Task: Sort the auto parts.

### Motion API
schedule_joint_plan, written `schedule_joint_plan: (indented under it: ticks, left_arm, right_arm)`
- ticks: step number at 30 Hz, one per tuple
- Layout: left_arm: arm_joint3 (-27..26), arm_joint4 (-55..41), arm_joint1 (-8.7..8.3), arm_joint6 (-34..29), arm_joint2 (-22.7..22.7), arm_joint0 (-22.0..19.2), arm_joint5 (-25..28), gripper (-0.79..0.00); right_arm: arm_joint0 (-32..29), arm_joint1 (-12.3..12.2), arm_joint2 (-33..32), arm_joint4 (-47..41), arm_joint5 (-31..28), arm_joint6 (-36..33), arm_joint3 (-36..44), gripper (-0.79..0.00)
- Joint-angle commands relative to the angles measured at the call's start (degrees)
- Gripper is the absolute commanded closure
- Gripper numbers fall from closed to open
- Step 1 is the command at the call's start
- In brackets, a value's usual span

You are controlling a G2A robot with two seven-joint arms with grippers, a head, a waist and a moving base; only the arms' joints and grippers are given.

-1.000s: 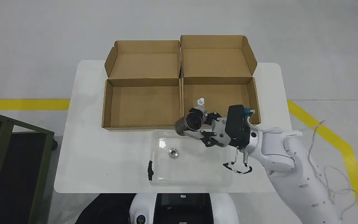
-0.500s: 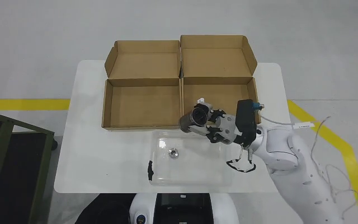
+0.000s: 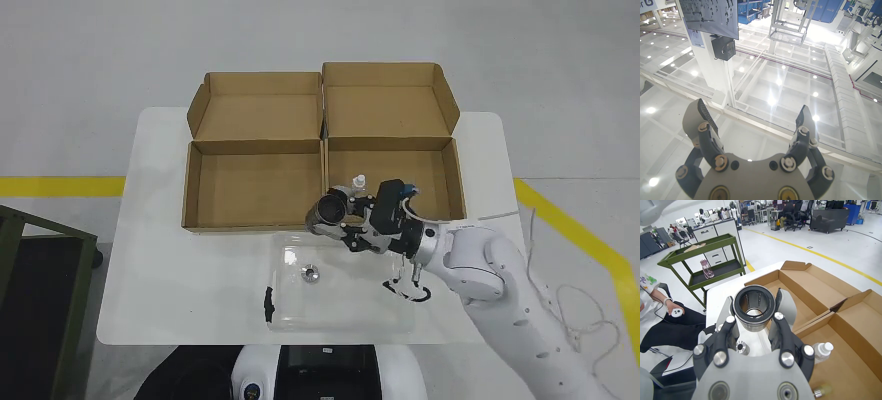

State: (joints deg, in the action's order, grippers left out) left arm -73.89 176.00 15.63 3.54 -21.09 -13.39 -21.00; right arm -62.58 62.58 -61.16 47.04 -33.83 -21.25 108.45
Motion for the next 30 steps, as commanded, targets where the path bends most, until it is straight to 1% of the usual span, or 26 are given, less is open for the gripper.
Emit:
schedule_joint_plan:
  ticks: [1,5,10,17,21,30]
  left_arm:
    - [0.00,0.00,0.00,0.00,0.00,0.00,0.00,-0.785]
    - [0.00,0.00,0.00,0.00,0.00,0.00,0.00,-0.785]
    - [0.00,0.00,0.00,0.00,0.00,0.00,0.00,-0.785]
    - [0.00,0.00,0.00,0.00,0.00,0.00,0.00,-0.785]
    - [0.00,0.00,0.00,0.00,0.00,0.00,0.00,-0.785]
    - [0.00,0.00,0.00,0.00,0.00,0.00,0.00,-0.785]
  right_arm:
    - [1.92,0.56,2.45,2.48,2.19,-0.29,-1.08,0.000]
    - [5.43,1.83,6.98,8.19,6.78,-0.39,-3.45,0.000]
    - [9.69,3.57,11.80,12.49,11.46,-0.46,-7.01,0.000]
    - [15.70,6.15,17.09,15.72,17.46,-4.90,-12.83,0.000]
    - [17.86,7.43,19.12,15.20,18.59,-6.75,-15.94,0.000]
    - [21.19,9.81,22.00,13.99,18.90,-9.30,-23.35,0.000]
